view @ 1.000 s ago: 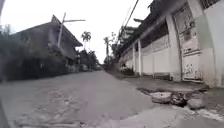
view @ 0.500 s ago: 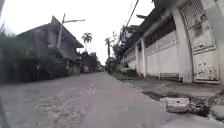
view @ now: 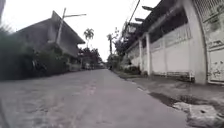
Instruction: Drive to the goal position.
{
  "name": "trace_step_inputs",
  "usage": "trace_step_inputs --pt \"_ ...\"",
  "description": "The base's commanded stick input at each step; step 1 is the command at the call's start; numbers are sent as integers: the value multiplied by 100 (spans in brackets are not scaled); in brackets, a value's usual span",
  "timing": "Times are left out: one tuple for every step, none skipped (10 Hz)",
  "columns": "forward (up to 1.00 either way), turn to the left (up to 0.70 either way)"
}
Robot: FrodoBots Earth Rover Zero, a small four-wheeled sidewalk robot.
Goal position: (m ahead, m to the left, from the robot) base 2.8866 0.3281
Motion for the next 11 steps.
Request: trace_step_inputs --pt "85 0" --pt "85 0" --pt "85 0" --pt "85 0" --pt "85 0" --pt "85 0" --pt "85 0" --pt "85 0" --pt "85 0" --pt "85 0" --pt "85 0"
